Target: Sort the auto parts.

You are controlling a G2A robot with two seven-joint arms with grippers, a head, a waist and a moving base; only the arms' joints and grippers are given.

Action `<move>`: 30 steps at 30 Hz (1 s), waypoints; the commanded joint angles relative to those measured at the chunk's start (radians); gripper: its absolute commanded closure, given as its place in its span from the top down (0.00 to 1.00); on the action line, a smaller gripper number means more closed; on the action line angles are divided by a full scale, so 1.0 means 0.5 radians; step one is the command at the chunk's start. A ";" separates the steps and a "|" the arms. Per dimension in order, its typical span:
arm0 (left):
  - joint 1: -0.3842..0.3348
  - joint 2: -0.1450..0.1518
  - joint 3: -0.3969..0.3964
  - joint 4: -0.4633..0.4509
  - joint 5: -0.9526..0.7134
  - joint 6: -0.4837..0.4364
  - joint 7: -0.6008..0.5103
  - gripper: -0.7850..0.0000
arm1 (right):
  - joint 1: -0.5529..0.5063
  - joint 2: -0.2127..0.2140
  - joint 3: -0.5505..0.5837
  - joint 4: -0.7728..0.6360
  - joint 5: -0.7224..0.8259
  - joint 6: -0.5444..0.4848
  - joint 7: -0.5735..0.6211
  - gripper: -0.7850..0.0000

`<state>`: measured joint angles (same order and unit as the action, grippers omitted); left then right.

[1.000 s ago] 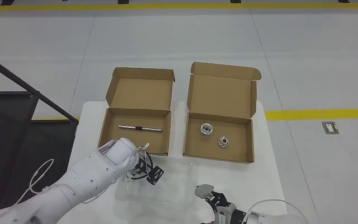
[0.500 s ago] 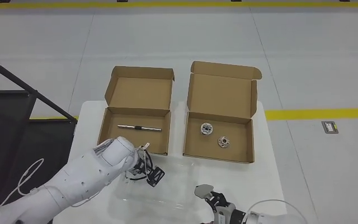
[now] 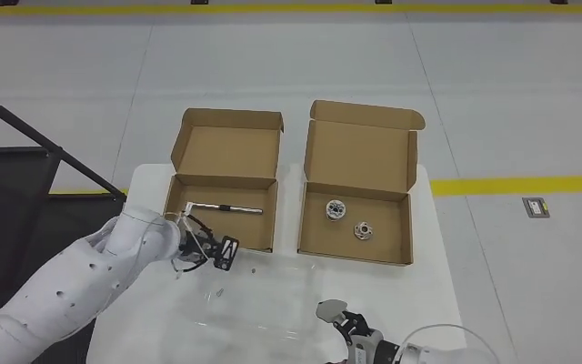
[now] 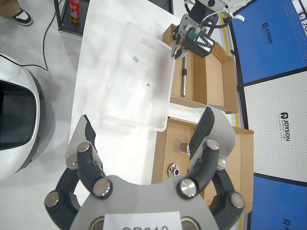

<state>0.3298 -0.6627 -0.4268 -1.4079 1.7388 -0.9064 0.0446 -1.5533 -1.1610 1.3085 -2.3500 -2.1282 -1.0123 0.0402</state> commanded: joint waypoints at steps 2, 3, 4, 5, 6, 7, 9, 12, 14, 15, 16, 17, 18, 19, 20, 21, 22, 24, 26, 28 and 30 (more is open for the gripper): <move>0.071 0.053 -0.101 0.137 -0.117 0.055 -0.001 0.00 | 0.000 0.000 0.000 0.000 0.000 0.000 0.000 1.00; 0.089 0.060 -0.127 0.176 -0.164 0.081 0.028 0.00 | 0.000 0.000 0.000 0.000 0.000 0.000 0.000 1.00; 0.109 0.063 -0.144 0.231 -0.198 0.112 0.039 0.00 | 0.000 0.000 0.000 0.000 0.000 0.000 0.000 1.00; 0.123 0.060 -0.150 0.271 -0.219 0.129 0.050 0.00 | 0.000 0.000 0.000 0.000 0.000 0.000 0.000 1.00; 0.135 0.052 -0.155 0.317 -0.245 0.153 0.062 0.00 | 0.000 0.000 0.000 0.000 0.000 0.000 0.000 1.00; 0.141 0.040 -0.156 0.365 -0.263 0.184 0.060 0.00 | 0.000 0.000 0.000 0.000 0.000 0.000 0.000 1.00; 0.151 0.007 -0.158 0.451 -0.317 0.275 0.080 0.00 | 0.000 0.000 0.000 0.000 0.000 0.000 0.000 1.00; 0.152 -0.049 -0.152 0.563 -0.357 0.421 0.109 0.00 | 0.000 0.000 0.000 0.000 0.000 0.000 0.000 1.00; 0.149 -0.089 -0.147 0.629 -0.376 0.522 0.117 0.00 | 0.000 0.000 0.000 0.000 0.000 0.000 0.000 1.00; 0.142 -0.109 -0.140 0.656 -0.388 0.528 0.123 0.00 | 0.000 0.000 0.000 0.000 0.000 0.000 0.000 1.00; 0.132 -0.129 -0.129 0.681 -0.384 0.516 0.125 0.00 | 0.000 0.000 0.000 0.000 0.000 0.000 0.000 1.00; 0.116 -0.150 -0.114 0.708 -0.372 0.480 0.112 0.00 | 0.000 0.000 0.000 0.000 0.000 0.000 0.000 1.00; 0.098 -0.173 -0.100 0.736 -0.366 0.456 0.092 0.00 | 0.000 0.000 0.000 0.000 0.000 0.000 0.000 1.00; 0.081 -0.196 -0.087 0.764 -0.359 0.435 0.070 0.00 | 0.000 0.000 0.000 0.000 0.000 0.000 0.000 1.00; 0.066 -0.220 -0.076 0.796 -0.355 0.433 0.049 0.00 | 0.000 0.000 0.000 0.000 0.000 0.000 0.000 1.00; 0.054 -0.244 -0.065 0.829 -0.355 0.440 0.034 0.00 | 0.000 0.000 0.000 0.000 0.000 0.000 0.000 1.00; 0.044 -0.267 -0.055 0.859 -0.363 0.426 0.044 0.00 | 0.000 0.000 0.000 0.000 0.000 0.000 0.000 1.00; 0.015 -0.311 -0.036 0.938 -0.357 0.419 0.060 0.00 | 0.000 0.000 0.000 0.000 0.000 0.000 0.000 1.00; -0.010 -0.356 -0.017 1.006 -0.347 0.416 0.078 0.00 | 0.000 0.000 0.000 0.000 0.000 0.000 0.000 1.00; -0.032 -0.402 0.005 1.073 -0.337 0.411 0.080 0.00 | 0.000 0.000 0.000 0.000 0.000 0.000 0.000 1.00; -0.053 -0.448 0.026 1.145 -0.329 0.407 0.090 0.00 | 0.000 0.000 0.000 0.000 0.000 0.000 0.000 1.00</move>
<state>0.3076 -0.8763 -0.4183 -0.8532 1.5732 -0.7023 0.0874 -1.5533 -1.1610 1.3085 -2.3500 -2.1282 -1.0123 0.0402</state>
